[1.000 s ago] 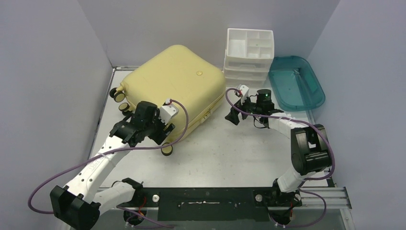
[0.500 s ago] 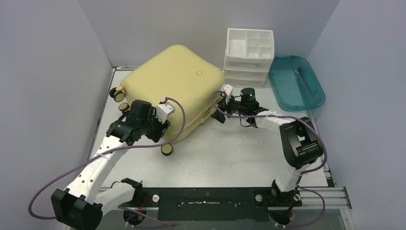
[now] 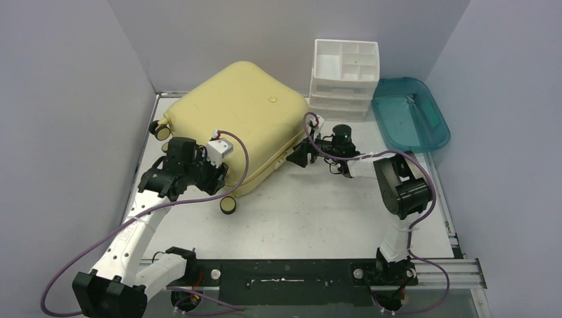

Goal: Open, take out, and arrange the luggage
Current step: Unzip the luggage at the center of the board.

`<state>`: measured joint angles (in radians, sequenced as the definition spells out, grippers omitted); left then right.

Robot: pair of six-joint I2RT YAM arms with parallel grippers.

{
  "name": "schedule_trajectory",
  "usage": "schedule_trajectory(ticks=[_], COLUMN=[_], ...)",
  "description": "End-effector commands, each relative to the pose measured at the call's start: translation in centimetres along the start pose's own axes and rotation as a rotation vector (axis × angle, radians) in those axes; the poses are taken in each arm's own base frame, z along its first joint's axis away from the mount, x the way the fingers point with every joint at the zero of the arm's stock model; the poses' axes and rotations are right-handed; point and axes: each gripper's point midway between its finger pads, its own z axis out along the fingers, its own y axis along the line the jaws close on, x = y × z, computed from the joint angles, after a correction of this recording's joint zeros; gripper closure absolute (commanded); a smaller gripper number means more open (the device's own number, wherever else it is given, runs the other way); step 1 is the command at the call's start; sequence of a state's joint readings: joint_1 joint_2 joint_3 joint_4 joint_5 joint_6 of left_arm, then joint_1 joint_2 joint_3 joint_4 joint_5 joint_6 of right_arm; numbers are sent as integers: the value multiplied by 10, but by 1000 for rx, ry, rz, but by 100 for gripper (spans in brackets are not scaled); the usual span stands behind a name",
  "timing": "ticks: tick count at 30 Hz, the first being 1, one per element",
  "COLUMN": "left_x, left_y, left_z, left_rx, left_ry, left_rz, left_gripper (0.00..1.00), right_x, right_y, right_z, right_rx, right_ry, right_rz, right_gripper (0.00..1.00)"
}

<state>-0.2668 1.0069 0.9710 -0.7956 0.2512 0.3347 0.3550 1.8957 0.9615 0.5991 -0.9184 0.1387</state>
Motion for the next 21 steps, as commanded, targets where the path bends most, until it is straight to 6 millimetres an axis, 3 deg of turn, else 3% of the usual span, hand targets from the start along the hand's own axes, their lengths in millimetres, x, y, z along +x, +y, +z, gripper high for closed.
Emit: schedule_trajectory(ticks=[1,6,14,21], left_x=[-30,-28,-25,-23], left_y=[15,16,14,14], left_z=[-13,-14,-14,-14], left_rx=[-60,-62,-46,-45], left_ry=[-132,-140,-146,-148], left_rz=[0,-13,-30,-37], left_gripper=[91,91,91,91], right_x=[-60,-62,-53,-54], right_y=[36,42,44,48], right_z=[-1,2,19,19], right_rx=[-131,-150,-124,-128], right_ry=[-187,-191,-157,-167], right_rz=[-150,-125,-114,-109], right_gripper=[37,40,53,65])
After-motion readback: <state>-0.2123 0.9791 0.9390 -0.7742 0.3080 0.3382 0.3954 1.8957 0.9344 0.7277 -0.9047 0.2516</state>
